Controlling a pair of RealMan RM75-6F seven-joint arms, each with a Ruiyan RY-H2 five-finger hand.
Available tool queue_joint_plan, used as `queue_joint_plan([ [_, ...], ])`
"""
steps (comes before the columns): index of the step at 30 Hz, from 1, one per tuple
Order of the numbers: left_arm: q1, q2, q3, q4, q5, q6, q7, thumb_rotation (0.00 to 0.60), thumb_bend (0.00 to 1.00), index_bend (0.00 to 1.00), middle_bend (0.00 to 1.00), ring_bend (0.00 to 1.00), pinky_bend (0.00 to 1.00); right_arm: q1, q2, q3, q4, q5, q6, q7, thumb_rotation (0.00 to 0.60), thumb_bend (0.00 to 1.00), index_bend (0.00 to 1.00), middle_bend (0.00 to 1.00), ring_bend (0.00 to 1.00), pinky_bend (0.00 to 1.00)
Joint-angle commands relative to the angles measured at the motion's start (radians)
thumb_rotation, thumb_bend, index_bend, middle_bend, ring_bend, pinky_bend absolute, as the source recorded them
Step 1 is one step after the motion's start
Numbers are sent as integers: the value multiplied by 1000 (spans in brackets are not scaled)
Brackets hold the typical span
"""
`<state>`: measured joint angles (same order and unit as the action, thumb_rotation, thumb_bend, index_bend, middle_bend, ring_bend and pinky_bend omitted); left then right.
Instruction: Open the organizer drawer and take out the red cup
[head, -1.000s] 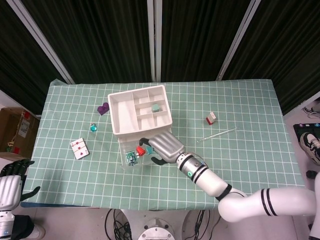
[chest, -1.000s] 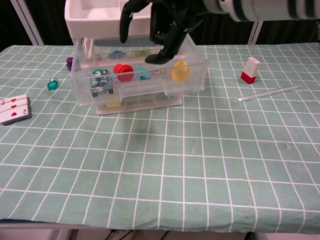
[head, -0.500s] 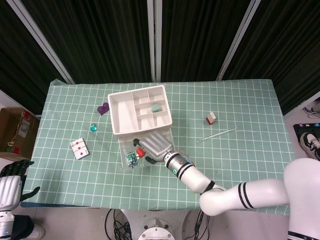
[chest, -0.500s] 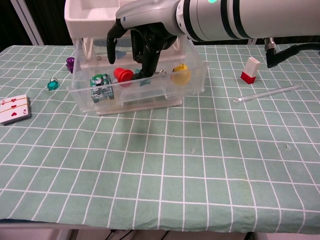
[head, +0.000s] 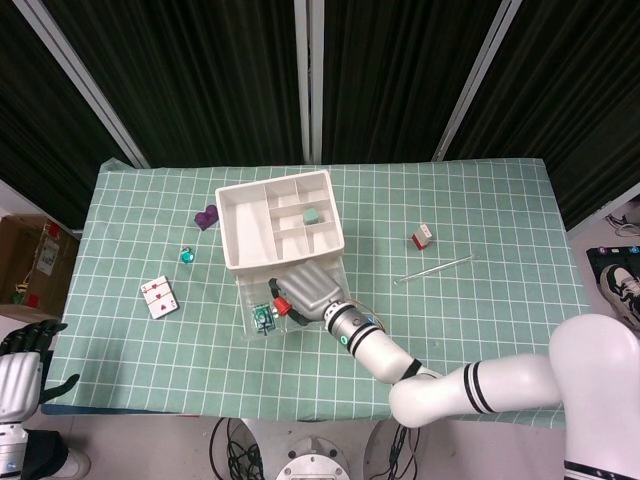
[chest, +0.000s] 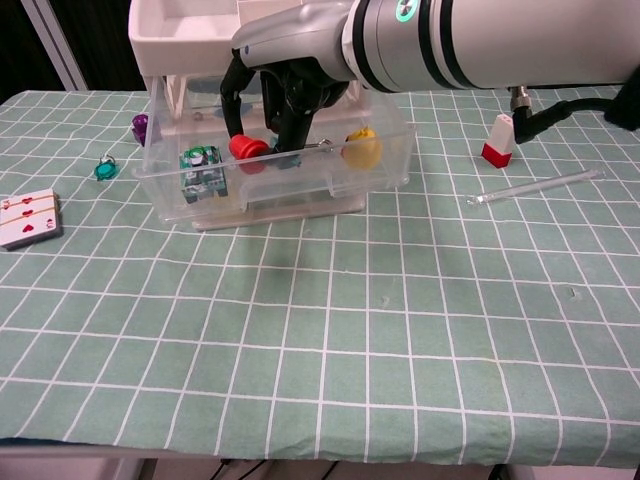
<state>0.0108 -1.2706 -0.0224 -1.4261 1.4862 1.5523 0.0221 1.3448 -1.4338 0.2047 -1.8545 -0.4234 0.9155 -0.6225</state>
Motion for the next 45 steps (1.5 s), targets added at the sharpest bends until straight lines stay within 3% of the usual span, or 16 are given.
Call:
queue_joint_plan([
  [1,0,1,0,0,2,2,0,600,41,248,192,165,189,-9,8,4,-16,-19,14,15,600,362,570,891,976,1000],
  [7,-1,10,-3,-7,8,7,1,600,41,248,192,165,189,-85,80,18,-126,-160,99,79,600,363,578,891,976,1000],
  [11,-7,13,-5,-14,18,9,5,600,40,248,192,165,188,-193,150,0,-226,-328,204,146,600,363,580,891,976,1000],
  [17,-17,15,-7,-24,28,6,14,600,40,248,192,165,189,-429,285,-153,-311,-661,287,342,600,363,583,886,976,1000],
  [22,-25,15,-9,-37,36,5,27,600,41,248,192,165,189,-605,321,-309,-199,-914,322,553,600,365,582,874,973,1000],
  [27,-30,14,-9,-50,39,3,41,600,40,248,192,165,189,-692,264,-383,-40,-1029,294,719,600,367,582,861,958,1000],
  [32,-32,20,-10,-63,50,13,52,600,40,248,192,165,189,-697,143,-373,84,-1042,211,676,600,371,576,849,954,1000],
  [39,-24,22,-6,-66,49,23,52,600,40,249,192,165,189,-662,-36,-288,192,-989,90,618,600,370,516,848,954,1000],
  [45,-16,17,-2,-54,45,28,42,600,40,248,192,165,189,-632,-140,-230,250,-941,28,552,600,371,399,848,954,1000],
])
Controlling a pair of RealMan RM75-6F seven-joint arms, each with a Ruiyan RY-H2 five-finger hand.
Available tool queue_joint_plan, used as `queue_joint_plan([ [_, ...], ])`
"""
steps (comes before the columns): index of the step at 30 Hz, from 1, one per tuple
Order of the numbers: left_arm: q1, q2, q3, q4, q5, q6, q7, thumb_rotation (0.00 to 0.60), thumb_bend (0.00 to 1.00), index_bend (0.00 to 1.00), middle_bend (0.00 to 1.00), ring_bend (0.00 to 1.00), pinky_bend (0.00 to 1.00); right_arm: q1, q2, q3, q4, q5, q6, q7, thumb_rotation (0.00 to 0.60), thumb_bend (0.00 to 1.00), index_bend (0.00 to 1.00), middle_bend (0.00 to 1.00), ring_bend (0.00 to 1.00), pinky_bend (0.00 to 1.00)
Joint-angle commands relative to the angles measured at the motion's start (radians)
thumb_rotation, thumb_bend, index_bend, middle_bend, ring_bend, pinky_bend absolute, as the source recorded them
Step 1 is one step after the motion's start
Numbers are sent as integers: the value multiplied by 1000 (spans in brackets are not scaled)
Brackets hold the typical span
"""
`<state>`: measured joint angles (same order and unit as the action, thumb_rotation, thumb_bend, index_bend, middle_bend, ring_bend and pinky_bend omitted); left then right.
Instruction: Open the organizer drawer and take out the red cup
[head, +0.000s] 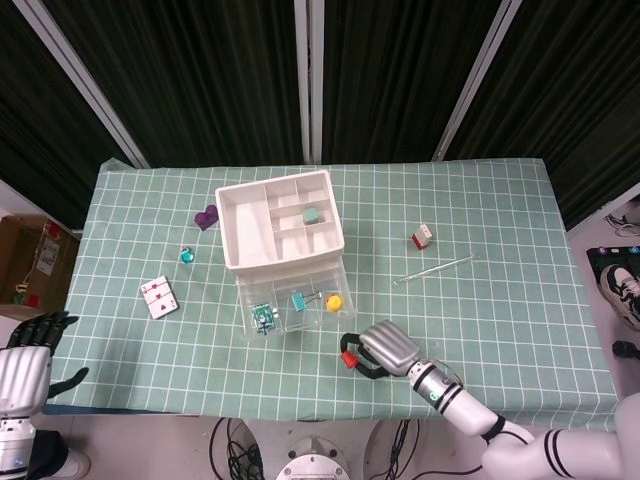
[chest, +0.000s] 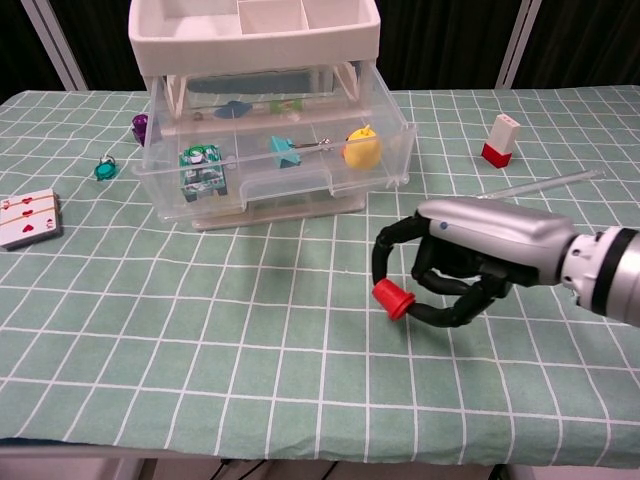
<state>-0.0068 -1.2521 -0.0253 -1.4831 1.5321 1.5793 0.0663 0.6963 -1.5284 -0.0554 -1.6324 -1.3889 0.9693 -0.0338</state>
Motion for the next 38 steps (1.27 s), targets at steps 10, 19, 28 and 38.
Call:
queue_joint_plan([
  [10,4,-9,4,23,0,2,-21,600,40,248,192,165,189,33,-22,60,-13,112,-98,-123,600,368,76,832,936,989],
  [19,1,-25,-4,54,8,14,-49,600,40,248,192,165,189,-174,311,-42,-223,-48,223,-122,600,369,51,626,695,905],
  [28,-9,-28,-12,30,22,25,-35,600,31,248,192,165,189,-463,413,-97,-116,-223,669,-45,600,357,8,48,7,41],
  [38,-19,-8,-1,-37,44,12,29,600,31,248,192,165,189,-589,396,-94,-23,-239,754,10,600,355,0,0,0,0],
])
